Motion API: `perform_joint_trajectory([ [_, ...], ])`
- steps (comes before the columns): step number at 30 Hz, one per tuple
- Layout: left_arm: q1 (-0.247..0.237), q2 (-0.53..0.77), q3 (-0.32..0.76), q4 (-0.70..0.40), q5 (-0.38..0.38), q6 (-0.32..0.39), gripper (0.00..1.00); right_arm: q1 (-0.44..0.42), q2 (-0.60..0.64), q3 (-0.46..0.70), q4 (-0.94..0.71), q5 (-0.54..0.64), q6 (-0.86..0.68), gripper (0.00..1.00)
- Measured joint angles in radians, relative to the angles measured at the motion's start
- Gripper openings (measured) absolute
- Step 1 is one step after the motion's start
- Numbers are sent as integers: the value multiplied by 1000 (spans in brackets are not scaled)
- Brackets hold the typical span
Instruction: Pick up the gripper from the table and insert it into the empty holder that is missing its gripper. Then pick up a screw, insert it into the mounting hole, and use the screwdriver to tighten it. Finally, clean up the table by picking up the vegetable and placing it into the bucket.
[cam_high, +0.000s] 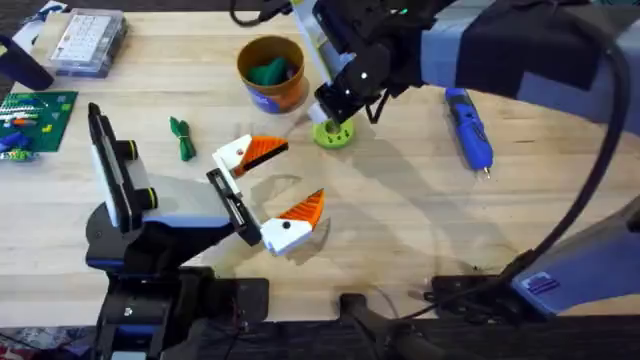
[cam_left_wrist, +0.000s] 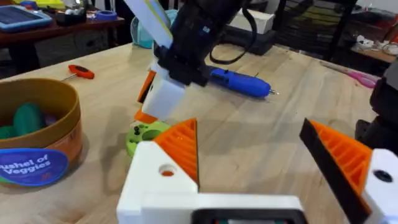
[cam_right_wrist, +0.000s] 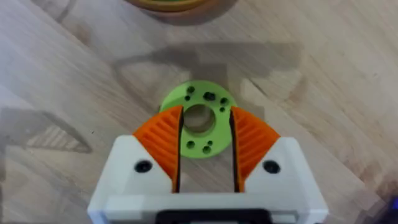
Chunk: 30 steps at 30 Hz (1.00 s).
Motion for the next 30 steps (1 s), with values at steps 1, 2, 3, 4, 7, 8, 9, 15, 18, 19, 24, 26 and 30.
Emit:
perform_joint_trajectory([
  [1,0,0,0,0,0,0,993,-6,0,3,0,0,1,422],
  [2,0,0,0,0,0,0,993,-11,0,6,1,0,1,422],
  [3,0,0,0,0,0,0,993,-15,0,6,2,-2,2,422],
  [4,0,0,0,0,0,0,993,-17,1,7,3,-4,2,422],
  [7,0,0,0,0,0,0,993,-19,17,8,13,-10,2,422],
  [8,0,0,0,0,0,0,993,-19,27,10,18,-12,2,422],
  [9,0,0,0,0,0,0,993,-19,39,10,22,-14,2,422],
  [15,0,0,0,0,0,0,993,-19,103,10,27,-22,4,422],
  [18,0,0,0,0,0,0,993,-19,106,11,29,-22,4,422],
  [19,0,0,0,0,0,0,993,-19,106,11,30,-22,4,422],
  [24,0,0,0,0,0,0,993,-19,106,11,32,-22,4,422],
  [26,0,0,0,0,0,0,993,-19,106,11,36,-22,4,422],
  [30,0,0,0,0,0,0,993,-19,108,11,55,-23,4,422],
])
